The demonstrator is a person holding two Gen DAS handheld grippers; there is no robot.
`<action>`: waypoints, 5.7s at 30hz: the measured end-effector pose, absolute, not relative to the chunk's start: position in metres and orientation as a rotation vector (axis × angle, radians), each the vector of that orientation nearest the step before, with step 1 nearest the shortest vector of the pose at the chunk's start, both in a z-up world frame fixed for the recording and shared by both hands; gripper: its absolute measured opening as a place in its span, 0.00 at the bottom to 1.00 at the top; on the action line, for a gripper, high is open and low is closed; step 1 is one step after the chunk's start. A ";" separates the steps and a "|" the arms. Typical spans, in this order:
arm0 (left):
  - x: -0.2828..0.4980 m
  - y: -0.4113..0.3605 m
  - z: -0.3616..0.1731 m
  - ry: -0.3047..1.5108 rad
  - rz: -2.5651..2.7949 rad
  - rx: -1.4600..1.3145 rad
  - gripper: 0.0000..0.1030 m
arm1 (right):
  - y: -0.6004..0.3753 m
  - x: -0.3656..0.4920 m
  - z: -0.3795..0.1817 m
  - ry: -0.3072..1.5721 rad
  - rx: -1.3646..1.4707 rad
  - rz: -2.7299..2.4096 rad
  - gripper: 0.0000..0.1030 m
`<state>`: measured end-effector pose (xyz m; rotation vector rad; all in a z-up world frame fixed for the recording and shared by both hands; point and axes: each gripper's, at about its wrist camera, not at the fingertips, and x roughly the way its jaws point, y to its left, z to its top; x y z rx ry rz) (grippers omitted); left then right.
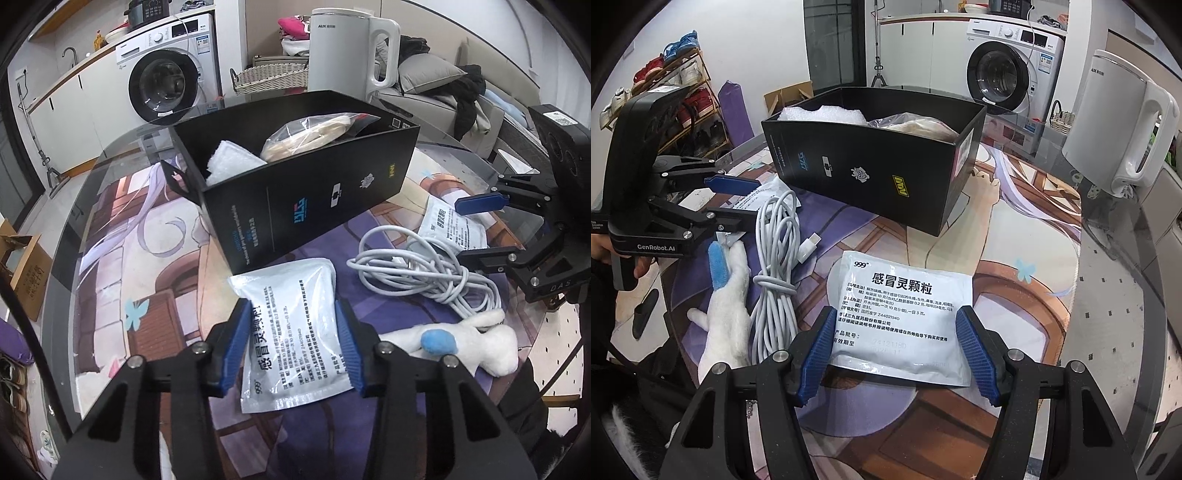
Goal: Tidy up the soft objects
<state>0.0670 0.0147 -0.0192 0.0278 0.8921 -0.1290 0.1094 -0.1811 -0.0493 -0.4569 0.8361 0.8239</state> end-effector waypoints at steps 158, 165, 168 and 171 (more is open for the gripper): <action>0.144 0.019 0.029 0.676 -0.010 -0.036 0.76 | -0.112 0.161 0.020 0.561 -0.390 0.715 0.87; 0.121 0.019 0.040 0.631 0.002 -0.044 0.96 | -0.134 0.151 0.027 0.556 -0.346 0.711 0.94; 0.110 0.025 0.044 0.629 -0.020 -0.095 0.96 | -0.143 0.146 0.028 0.558 -0.327 0.720 0.99; 0.101 0.030 0.044 0.631 -0.039 -0.124 0.97 | -0.150 0.144 0.030 0.570 -0.299 0.728 0.99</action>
